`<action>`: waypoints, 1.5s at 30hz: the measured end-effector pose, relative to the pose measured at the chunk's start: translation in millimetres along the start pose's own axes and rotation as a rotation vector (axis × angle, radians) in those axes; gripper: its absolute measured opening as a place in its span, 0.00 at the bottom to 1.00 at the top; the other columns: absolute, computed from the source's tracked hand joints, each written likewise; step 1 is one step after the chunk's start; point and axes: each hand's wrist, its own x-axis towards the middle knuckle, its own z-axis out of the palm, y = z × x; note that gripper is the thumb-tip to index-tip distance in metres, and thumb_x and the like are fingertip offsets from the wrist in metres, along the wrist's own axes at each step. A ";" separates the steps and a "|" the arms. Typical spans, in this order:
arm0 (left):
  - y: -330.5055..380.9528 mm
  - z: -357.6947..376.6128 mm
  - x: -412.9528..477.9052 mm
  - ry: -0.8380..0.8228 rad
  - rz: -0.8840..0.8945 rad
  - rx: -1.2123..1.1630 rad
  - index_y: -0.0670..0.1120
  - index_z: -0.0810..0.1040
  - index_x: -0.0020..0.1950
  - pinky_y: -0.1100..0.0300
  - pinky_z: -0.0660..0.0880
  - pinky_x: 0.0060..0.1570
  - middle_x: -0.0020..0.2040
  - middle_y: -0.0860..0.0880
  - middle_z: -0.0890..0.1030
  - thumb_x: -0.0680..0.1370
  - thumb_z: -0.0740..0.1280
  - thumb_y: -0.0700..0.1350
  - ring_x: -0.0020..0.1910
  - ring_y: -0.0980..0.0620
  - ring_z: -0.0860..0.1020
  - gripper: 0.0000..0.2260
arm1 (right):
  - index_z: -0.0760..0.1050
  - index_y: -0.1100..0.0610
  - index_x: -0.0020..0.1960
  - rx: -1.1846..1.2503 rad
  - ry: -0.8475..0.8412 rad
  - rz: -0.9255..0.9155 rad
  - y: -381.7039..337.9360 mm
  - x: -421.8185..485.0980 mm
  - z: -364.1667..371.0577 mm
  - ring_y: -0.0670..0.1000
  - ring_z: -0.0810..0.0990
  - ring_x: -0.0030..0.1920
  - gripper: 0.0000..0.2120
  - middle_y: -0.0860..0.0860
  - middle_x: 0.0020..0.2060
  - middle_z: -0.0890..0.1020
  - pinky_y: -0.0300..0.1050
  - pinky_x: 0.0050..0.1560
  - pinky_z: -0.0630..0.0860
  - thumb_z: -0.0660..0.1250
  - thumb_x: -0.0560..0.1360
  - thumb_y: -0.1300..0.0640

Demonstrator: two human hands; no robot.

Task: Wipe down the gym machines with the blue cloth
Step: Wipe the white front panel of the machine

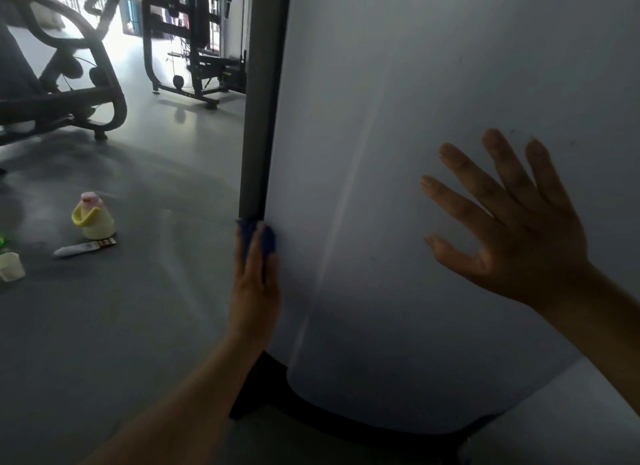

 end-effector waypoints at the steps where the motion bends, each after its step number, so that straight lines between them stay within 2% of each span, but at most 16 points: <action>1: 4.1 -0.9 2.9 0.041 -0.183 -0.081 0.67 0.56 0.86 0.47 0.55 0.87 0.88 0.62 0.48 0.91 0.57 0.53 0.87 0.61 0.49 0.25 | 0.70 0.53 0.83 -0.001 -0.003 -0.002 0.4 0.7 0.4 0.66 0.65 0.83 0.34 0.56 0.82 0.69 0.71 0.80 0.63 0.72 0.81 0.41; 3: 19.7 0.9 -3.4 -0.002 -0.279 -0.105 0.69 0.54 0.86 0.55 0.53 0.86 0.90 0.57 0.48 0.90 0.56 0.55 0.86 0.63 0.49 0.25 | 0.70 0.53 0.83 -0.010 -0.001 -0.008 0.4 1.3 1.0 0.66 0.65 0.83 0.34 0.56 0.82 0.69 0.72 0.79 0.64 0.72 0.81 0.41; 6: 2.4 4.2 -31.9 -0.131 0.146 0.087 0.73 0.53 0.85 0.48 0.48 0.86 0.90 0.48 0.51 0.90 0.54 0.57 0.89 0.48 0.45 0.24 | 0.70 0.53 0.82 -0.011 0.005 -0.008 -0.3 -0.1 1.7 0.67 0.65 0.82 0.35 0.56 0.82 0.69 0.73 0.78 0.66 0.73 0.81 0.41; 7: -11.0 1.1 -29.8 -0.138 0.164 0.142 0.73 0.52 0.85 0.43 0.48 0.87 0.90 0.47 0.53 0.90 0.54 0.58 0.89 0.46 0.47 0.24 | 0.71 0.53 0.82 -0.011 0.003 -0.008 -0.5 -0.4 1.6 0.67 0.65 0.83 0.34 0.57 0.82 0.69 0.73 0.78 0.66 0.73 0.81 0.41; 11: -17.4 4.4 -17.1 -0.007 -0.347 0.099 0.73 0.48 0.84 0.39 0.42 0.86 0.90 0.50 0.52 0.90 0.53 0.56 0.89 0.47 0.49 0.25 | 0.71 0.54 0.82 0.001 -0.005 -0.008 0.6 0.1 1.2 0.67 0.65 0.83 0.34 0.57 0.82 0.69 0.73 0.78 0.65 0.73 0.81 0.41; 15: -9.1 8.8 -39.0 -0.119 0.047 0.241 0.74 0.43 0.85 0.41 0.40 0.86 0.90 0.50 0.53 0.89 0.50 0.60 0.89 0.50 0.44 0.26 | 0.70 0.54 0.82 0.001 0.001 -0.001 -0.8 -1.5 3.1 0.68 0.65 0.83 0.34 0.57 0.82 0.69 0.75 0.78 0.65 0.73 0.81 0.42; 19: -4.3 5.8 -13.9 0.010 -0.336 0.102 0.70 0.47 0.86 0.39 0.40 0.86 0.90 0.59 0.50 0.87 0.48 0.65 0.89 0.53 0.44 0.26 | 0.69 0.54 0.83 0.002 -0.015 -0.004 -3.8 -2.2 6.3 0.69 0.64 0.83 0.35 0.58 0.83 0.68 0.76 0.79 0.62 0.73 0.81 0.43; 24: 29.8 14.6 -15.6 -0.059 -0.022 -0.011 0.70 0.48 0.87 0.44 0.47 0.87 0.88 0.65 0.45 0.90 0.54 0.59 0.88 0.57 0.43 0.26 | 0.69 0.54 0.83 -0.007 -0.017 0.005 0.0 -2.9 4.3 0.68 0.64 0.83 0.35 0.57 0.83 0.68 0.75 0.79 0.62 0.73 0.81 0.43; 28: 54.5 14.2 -2.2 0.010 -0.255 -0.198 0.68 0.50 0.87 0.47 0.50 0.88 0.89 0.62 0.43 0.90 0.55 0.59 0.88 0.60 0.43 0.26 | 0.71 0.54 0.82 0.011 -0.024 0.004 -0.6 -0.5 3.1 0.68 0.64 0.83 0.34 0.57 0.82 0.69 0.75 0.78 0.64 0.73 0.80 0.43; 31: 97.1 24.4 -25.7 -0.158 0.107 -0.068 0.70 0.47 0.87 0.46 0.46 0.87 0.89 0.61 0.40 0.90 0.55 0.59 0.88 0.52 0.39 0.27 | 0.73 0.54 0.80 0.052 -0.042 0.054 -6.8 0.8 2.9 0.69 0.63 0.83 0.31 0.57 0.82 0.69 0.75 0.81 0.58 0.73 0.80 0.45; 33: 109.5 28.8 -34.1 -0.249 0.378 -0.012 0.62 0.45 0.89 0.40 0.52 0.86 0.90 0.56 0.44 0.89 0.63 0.53 0.89 0.45 0.44 0.35 | 0.73 0.55 0.80 0.162 -0.076 0.079 -19.9 4.2 2.8 0.69 0.59 0.84 0.30 0.58 0.83 0.67 0.75 0.82 0.52 0.73 0.82 0.46; 36: 116.4 29.5 -27.0 -0.282 0.502 -0.073 0.51 0.38 0.89 0.36 0.61 0.84 0.90 0.51 0.49 0.84 0.74 0.45 0.89 0.41 0.54 0.49 | 0.68 0.57 0.83 0.366 -0.165 0.013 -61.2 1.7 7.3 0.62 0.57 0.86 0.31 0.56 0.85 0.64 0.69 0.84 0.50 0.70 0.84 0.47; 40: 110.9 27.9 -23.5 -0.293 0.539 -0.074 0.30 0.38 0.84 0.53 0.55 0.86 0.90 0.44 0.45 0.83 0.74 0.41 0.89 0.46 0.53 0.49 | 0.65 0.58 0.84 0.450 -0.178 0.020 -112.0 -14.9 25.8 0.60 0.57 0.86 0.28 0.55 0.85 0.63 0.64 0.84 0.60 0.66 0.87 0.52; 41: 106.7 26.0 -21.7 -0.292 0.539 -0.069 0.30 0.38 0.84 0.53 0.55 0.86 0.90 0.42 0.42 0.83 0.76 0.41 0.89 0.47 0.52 0.50 | 0.63 0.57 0.85 0.406 -0.186 0.017 -116.1 -17.2 30.2 0.61 0.56 0.87 0.28 0.54 0.86 0.61 0.64 0.85 0.58 0.65 0.88 0.52; 43: 104.8 15.6 -14.9 -0.357 0.438 -0.169 0.43 0.29 0.86 0.43 0.63 0.84 0.90 0.47 0.38 0.79 0.80 0.38 0.89 0.45 0.50 0.60 | 0.62 0.56 0.86 0.280 -0.199 -0.014 -120.1 -19.0 37.4 0.61 0.54 0.87 0.28 0.54 0.87 0.59 0.64 0.85 0.54 0.62 0.88 0.52; 45: 102.2 1.7 -5.8 -0.410 0.477 -0.106 0.50 0.32 0.88 0.34 0.66 0.80 0.90 0.51 0.39 0.75 0.82 0.40 0.89 0.46 0.48 0.63 | 0.63 0.56 0.86 0.182 -0.182 -0.037 -120.0 -19.8 39.8 0.60 0.55 0.87 0.27 0.54 0.86 0.60 0.65 0.86 0.52 0.60 0.89 0.54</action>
